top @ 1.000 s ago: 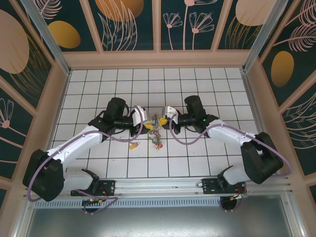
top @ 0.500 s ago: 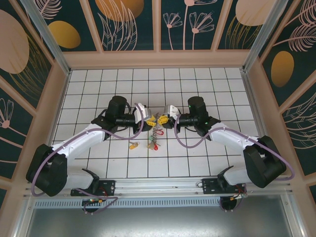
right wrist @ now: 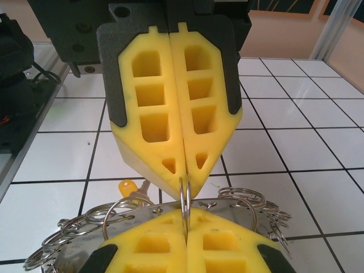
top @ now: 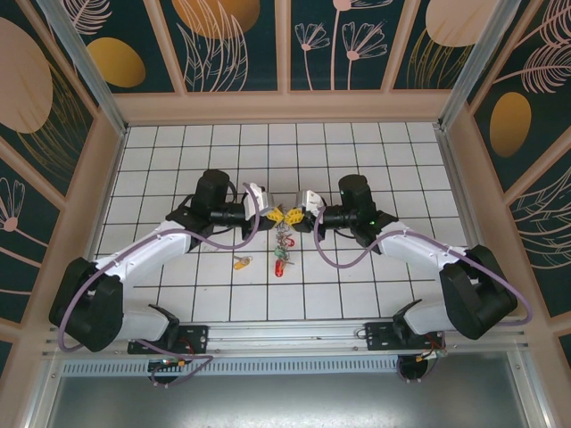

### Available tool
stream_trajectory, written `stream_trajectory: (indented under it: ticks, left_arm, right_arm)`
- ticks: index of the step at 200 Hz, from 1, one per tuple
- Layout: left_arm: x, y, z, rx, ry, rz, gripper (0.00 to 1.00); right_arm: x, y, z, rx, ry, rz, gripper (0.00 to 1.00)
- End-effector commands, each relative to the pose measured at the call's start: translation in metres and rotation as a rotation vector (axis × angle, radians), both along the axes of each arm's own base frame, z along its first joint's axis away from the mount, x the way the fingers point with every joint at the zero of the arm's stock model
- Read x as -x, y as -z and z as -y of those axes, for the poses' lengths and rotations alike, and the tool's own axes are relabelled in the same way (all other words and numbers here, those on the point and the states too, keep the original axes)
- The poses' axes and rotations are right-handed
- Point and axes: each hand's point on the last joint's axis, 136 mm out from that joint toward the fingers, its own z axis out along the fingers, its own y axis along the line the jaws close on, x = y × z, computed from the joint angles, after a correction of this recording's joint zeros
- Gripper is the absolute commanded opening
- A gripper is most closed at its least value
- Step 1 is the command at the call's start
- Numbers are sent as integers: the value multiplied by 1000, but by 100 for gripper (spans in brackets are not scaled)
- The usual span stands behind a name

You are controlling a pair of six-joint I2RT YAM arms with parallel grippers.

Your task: Put the keys on the keyring

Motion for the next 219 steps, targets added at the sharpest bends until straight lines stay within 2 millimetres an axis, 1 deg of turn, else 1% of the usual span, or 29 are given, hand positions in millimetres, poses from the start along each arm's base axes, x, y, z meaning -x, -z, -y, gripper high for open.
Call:
stream_trajectory:
  ticks: [1, 22, 29, 43, 48, 55, 56, 58, 59, 61, 64, 67, 73, 94, 109, 115, 139, 154, 169, 178, 187, 192, 198, 203, 204, 207, 215, 217, 219]
  left_arm:
    - [3, -19, 9, 45, 67, 39, 0]
    - [5, -20, 9, 37, 80, 39, 0]
    - [4, -20, 9, 30, 75, 43, 0]
    - [2, -17, 6, 4, 55, 58, 0]
    - [1, -15, 4, -8, 45, 65, 0]
    - [0, -12, 3, -27, 38, 75, 0]
    - [0, -12, 2, -29, 37, 76, 0]
    - [-1, -11, 2, -35, 35, 77, 0]
    - [-1, -11, 2, -37, 34, 77, 0]
    - [-1, -10, 1, -44, 30, 78, 0]
    - [-2, -9, 1, -53, 25, 79, 0]
    - [-3, -7, 0, -61, 21, 80, 0]
    - [-4, -4, -1, -79, 17, 84, 0]
    - [-7, 9, -5, -148, 12, 75, 0]
    - [-7, 13, -5, -170, 19, 79, 0]
    - [-8, 14, -4, -176, 19, 80, 0]
    - [-7, 19, -1, -199, 32, 78, 0]
    - [-6, 24, 0, -214, 41, 65, 0]
    - [-5, 27, 1, -220, 49, 55, 0]
    - [-4, 26, 2, -215, 52, 56, 0]
    - [-3, 25, 2, -212, 55, 56, 0]
    - [-3, 25, 2, -211, 56, 57, 0]
    - [-2, 24, 2, -209, 58, 55, 0]
    - [-2, 24, 2, -209, 57, 51, 0]
    - [-2, 25, 2, -209, 57, 49, 0]
    - [-2, 25, 2, -210, 57, 47, 0]
    - [-1, 26, 2, -212, 58, 42, 0]
    - [-4, 17, 4, -201, 57, 59, 0]
    - [-5, 15, 5, -197, 56, 62, 0]
  right_arm:
    - [9, -21, -10, -39, -66, 74, 0]
    - [3, -14, -9, 7, -42, 69, 0]
    - [1, -11, -9, 33, -39, 64, 9]
    - [-1, -2, -6, 111, -45, 52, 18]
    - [-1, 0, -5, 130, -46, 52, 19]
    - [-2, 5, -4, 165, -46, 47, 27]
    - [-3, 6, -3, 179, -45, 46, 36]
    - [-3, 6, -3, 179, -45, 46, 36]
    - [-3, 7, -2, 183, -44, 46, 38]
    - [-4, 8, -2, 191, -42, 47, 47]
    - [-4, 9, -2, 201, -39, 49, 55]
    - [-5, 10, -1, 209, -35, 51, 57]
    - [-5, 11, 0, 222, -34, 54, 58]
    - [-8, 11, 4, 259, -17, 71, 48]
    - [-9, 14, 5, 281, -17, 65, 34]
    - [-8, 15, 5, 290, -23, 61, 31]
    - [-6, 19, 2, 322, -40, 58, 35]
    - [-6, 22, 1, 333, -38, 63, 35]
    - [-4, 21, -1, 333, -47, 63, 33]
    - [-3, 21, -2, 332, -50, 64, 31]
    - [-3, 23, -2, 338, -53, 64, 27]
    - [-4, 23, -2, 342, -53, 66, 23]
    - [-4, 26, -1, 352, -58, 63, 15]
    - [-3, 28, -1, 359, -61, 60, 6]
    - [-4, 28, -1, 361, -62, 61, 6]
    - [-3, 29, -1, 365, -64, 61, 1]
    - [-3, 32, -1, 375, -75, 55, 0]
    - [-3, 32, -1, 376, -79, 55, 0]
    - [-3, 32, -1, 377, -81, 55, 0]
